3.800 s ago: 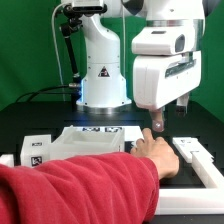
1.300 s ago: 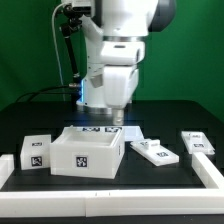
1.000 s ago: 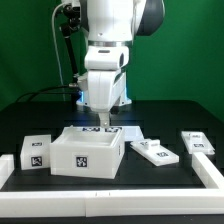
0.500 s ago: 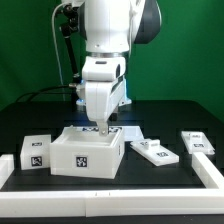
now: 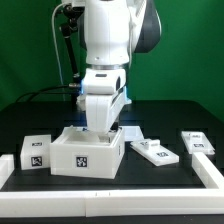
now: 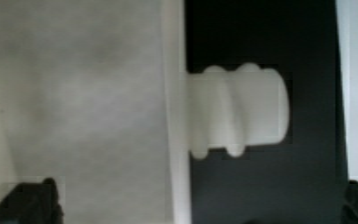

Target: Assemble cabinet

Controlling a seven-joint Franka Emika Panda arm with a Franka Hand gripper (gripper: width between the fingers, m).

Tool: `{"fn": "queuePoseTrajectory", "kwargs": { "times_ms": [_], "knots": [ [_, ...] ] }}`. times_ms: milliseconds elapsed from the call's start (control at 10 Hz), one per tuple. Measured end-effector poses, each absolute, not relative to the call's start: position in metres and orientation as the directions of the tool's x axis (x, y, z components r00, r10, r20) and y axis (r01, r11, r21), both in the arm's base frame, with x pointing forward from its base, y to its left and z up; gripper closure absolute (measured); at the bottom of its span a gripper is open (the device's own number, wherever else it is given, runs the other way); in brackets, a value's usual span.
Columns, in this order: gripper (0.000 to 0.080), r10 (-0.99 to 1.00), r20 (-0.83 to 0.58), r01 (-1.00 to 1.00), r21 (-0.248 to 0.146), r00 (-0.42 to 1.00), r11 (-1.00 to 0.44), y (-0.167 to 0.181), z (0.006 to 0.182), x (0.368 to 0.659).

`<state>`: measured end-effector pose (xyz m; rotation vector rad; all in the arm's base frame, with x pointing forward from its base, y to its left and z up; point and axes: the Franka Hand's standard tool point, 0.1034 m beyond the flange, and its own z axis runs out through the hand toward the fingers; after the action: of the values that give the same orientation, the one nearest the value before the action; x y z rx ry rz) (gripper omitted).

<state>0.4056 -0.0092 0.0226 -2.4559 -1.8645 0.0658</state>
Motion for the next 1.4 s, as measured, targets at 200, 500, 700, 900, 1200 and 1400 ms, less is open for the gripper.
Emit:
{"fn": "queuePoseTrajectory", "kwargs": {
  "times_ms": [200, 500, 700, 900, 1200, 1400],
  "knots": [
    [0.0032, 0.963, 0.001, 0.960, -0.073, 0.270, -0.270, -0.010, 0.022, 0.405],
    [0.0397, 0.963, 0.001, 0.960, -0.074, 0.270, -0.270, -0.010, 0.022, 0.405],
    [0.0710, 0.963, 0.000, 0.960, -0.074, 0.271, -0.270, -0.010, 0.022, 0.405],
    [0.0761, 0.963, 0.001, 0.960, -0.071, 0.271, -0.270, -0.010, 0.022, 0.406],
    [0.0761, 0.963, 0.002, 0.960, -0.069, 0.271, -0.270, -0.010, 0.022, 0.407],
    [0.0761, 0.978, 0.005, 0.977, -0.057, 0.208, -0.207, -0.008, 0.024, 0.416]
  ]
}}
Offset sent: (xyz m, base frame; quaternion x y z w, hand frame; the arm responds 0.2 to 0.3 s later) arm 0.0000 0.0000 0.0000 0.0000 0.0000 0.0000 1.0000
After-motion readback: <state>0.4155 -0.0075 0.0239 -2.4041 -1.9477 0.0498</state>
